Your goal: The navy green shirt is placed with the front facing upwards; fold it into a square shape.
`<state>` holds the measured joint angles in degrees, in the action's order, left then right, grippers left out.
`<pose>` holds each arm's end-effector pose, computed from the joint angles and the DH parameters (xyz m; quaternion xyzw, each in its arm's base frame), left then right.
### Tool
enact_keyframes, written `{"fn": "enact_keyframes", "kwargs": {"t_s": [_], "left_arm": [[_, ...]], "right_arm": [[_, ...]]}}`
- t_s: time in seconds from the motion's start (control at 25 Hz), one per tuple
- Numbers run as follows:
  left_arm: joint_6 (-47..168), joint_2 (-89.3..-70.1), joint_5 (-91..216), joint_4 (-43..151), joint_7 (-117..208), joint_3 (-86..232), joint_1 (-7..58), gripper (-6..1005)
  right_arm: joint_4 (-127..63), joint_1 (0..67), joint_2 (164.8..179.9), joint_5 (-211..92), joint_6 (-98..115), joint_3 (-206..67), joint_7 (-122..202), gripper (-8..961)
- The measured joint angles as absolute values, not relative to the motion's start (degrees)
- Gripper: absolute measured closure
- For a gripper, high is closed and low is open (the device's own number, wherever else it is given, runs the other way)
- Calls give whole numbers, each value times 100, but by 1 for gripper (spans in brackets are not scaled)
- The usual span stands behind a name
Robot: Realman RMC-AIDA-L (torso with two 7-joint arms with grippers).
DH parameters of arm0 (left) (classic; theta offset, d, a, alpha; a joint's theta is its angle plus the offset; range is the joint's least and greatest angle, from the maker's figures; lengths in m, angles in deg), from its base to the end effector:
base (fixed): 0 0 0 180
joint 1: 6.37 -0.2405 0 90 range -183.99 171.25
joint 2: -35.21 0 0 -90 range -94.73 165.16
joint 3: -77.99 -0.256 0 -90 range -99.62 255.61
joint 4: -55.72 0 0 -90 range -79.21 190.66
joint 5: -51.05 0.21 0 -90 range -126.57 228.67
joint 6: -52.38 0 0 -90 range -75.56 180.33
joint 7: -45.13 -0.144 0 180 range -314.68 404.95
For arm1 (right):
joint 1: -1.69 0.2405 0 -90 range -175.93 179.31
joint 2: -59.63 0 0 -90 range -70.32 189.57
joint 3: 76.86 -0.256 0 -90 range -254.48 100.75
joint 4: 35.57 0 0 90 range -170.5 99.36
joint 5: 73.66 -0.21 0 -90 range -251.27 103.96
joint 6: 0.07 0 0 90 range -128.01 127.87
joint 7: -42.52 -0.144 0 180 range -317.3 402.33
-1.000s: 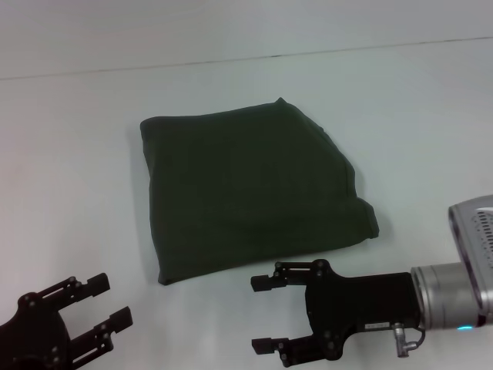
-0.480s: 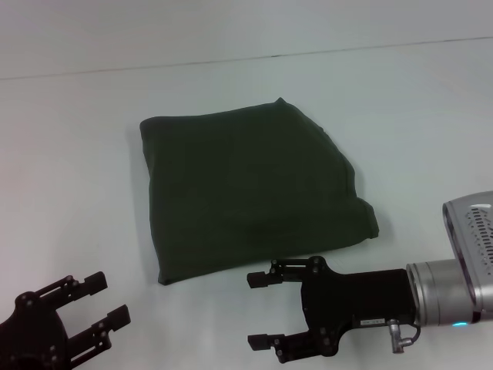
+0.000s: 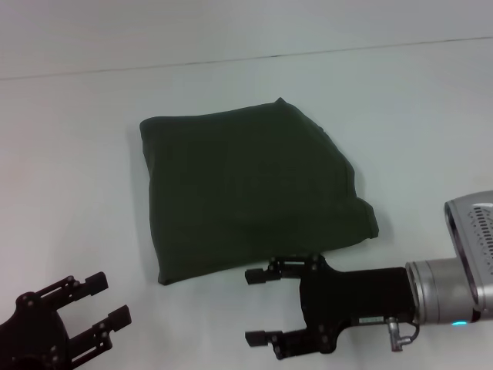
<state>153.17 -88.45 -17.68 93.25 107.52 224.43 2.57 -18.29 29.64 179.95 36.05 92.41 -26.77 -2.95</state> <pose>-0.3248 0.2019 -0.0107 -0.8994 -0.2414 -0.3180 0.1780 0.2665 0.2521 -0.0761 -0.9566 0.0616 0.2822 0.0386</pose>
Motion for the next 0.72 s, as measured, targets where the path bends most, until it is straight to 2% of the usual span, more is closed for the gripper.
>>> {"fn": "enact_keyframes", "kwargs": {"t_s": [0.72], "left_arm": [[15312, -8853, -1768, 9325, 10745, 22459, 250, 366]], "right_arm": [[-2019, 3053, 17994, 3255, 9234, -2641, -66, 137]]}}
